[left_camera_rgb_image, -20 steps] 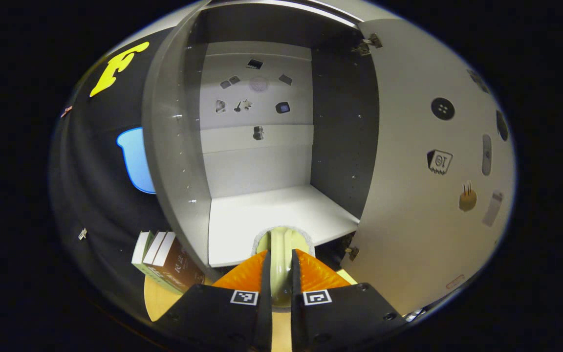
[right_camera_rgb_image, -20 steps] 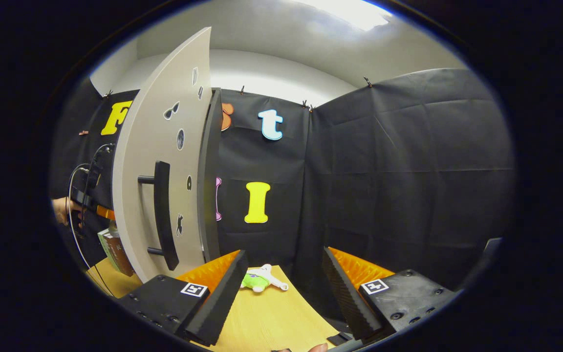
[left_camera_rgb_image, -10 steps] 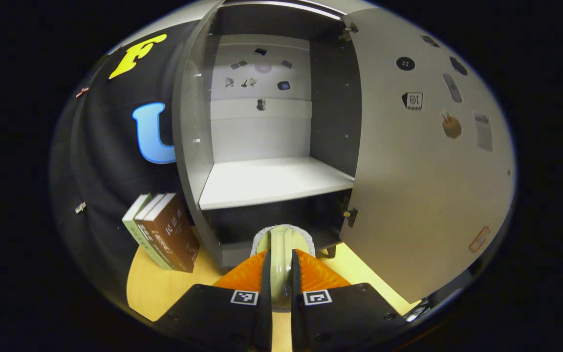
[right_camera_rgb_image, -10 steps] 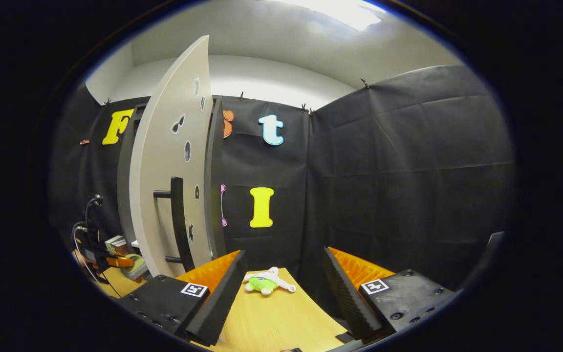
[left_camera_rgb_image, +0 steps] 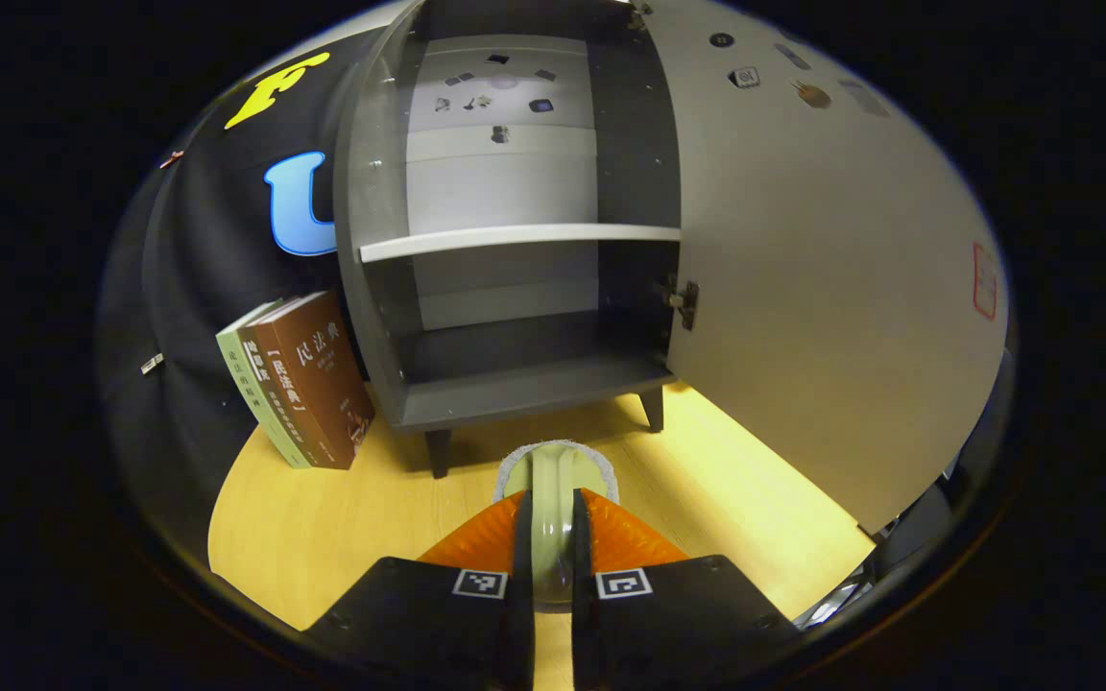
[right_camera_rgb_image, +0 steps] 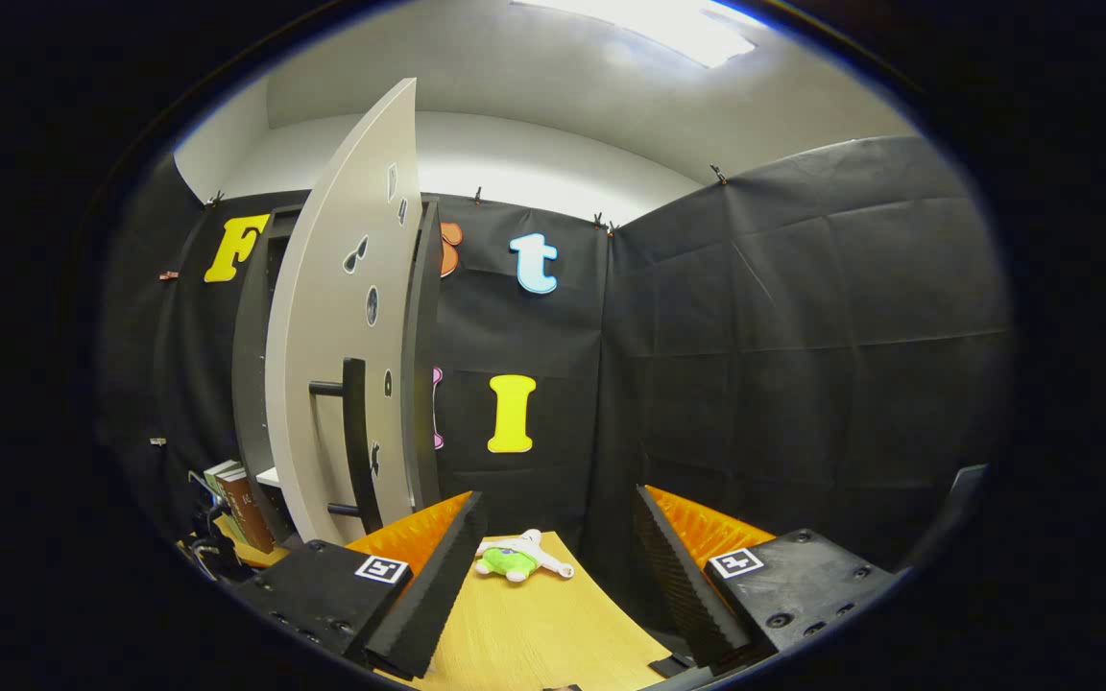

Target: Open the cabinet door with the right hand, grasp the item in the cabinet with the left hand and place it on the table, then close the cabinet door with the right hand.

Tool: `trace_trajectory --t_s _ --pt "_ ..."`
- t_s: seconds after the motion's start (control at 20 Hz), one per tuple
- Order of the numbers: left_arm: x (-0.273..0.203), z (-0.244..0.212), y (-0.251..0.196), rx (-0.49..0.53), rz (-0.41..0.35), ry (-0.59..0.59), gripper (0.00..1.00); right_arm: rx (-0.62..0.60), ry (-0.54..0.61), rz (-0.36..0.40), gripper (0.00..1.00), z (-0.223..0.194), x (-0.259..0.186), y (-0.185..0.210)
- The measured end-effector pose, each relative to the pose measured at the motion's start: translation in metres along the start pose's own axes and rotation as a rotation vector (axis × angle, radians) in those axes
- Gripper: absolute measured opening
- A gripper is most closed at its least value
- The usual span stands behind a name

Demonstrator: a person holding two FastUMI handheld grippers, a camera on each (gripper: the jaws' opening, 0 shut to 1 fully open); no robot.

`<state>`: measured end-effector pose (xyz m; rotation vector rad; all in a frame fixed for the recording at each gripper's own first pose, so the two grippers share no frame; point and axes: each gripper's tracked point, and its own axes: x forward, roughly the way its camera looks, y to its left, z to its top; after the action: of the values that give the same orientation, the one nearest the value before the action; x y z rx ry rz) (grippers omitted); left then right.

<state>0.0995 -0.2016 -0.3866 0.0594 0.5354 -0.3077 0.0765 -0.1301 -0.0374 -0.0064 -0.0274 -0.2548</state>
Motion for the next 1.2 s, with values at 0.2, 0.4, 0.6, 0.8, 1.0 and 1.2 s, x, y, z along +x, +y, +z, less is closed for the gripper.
trace_trajectory --t_s 0.2,0.4,0.6,0.8,1.0,1.2 --pt "0.013 -0.039 -0.012 -0.018 0.022 0.037 0.19 -0.003 0.004 0.006 0.98 0.001 0.001 -0.001" --pt "0.029 -0.074 -0.022 -0.042 0.055 0.083 0.21 -0.019 0.003 0.017 0.97 0.001 0.003 -0.001" --pt "0.045 -0.098 -0.026 -0.075 0.076 0.114 0.19 -0.027 0.002 0.036 0.98 -0.001 0.009 -0.002" --pt "0.057 -0.110 -0.029 -0.080 0.093 0.128 0.20 -0.025 0.024 0.062 0.98 -0.009 0.018 -0.002" --pt "0.059 -0.116 -0.025 -0.094 0.115 0.139 0.25 -0.030 0.042 0.075 0.98 -0.018 0.025 -0.006" --pt "0.056 -0.115 -0.029 -0.097 0.105 0.140 0.38 -0.024 0.043 0.077 0.98 -0.020 0.027 -0.010"
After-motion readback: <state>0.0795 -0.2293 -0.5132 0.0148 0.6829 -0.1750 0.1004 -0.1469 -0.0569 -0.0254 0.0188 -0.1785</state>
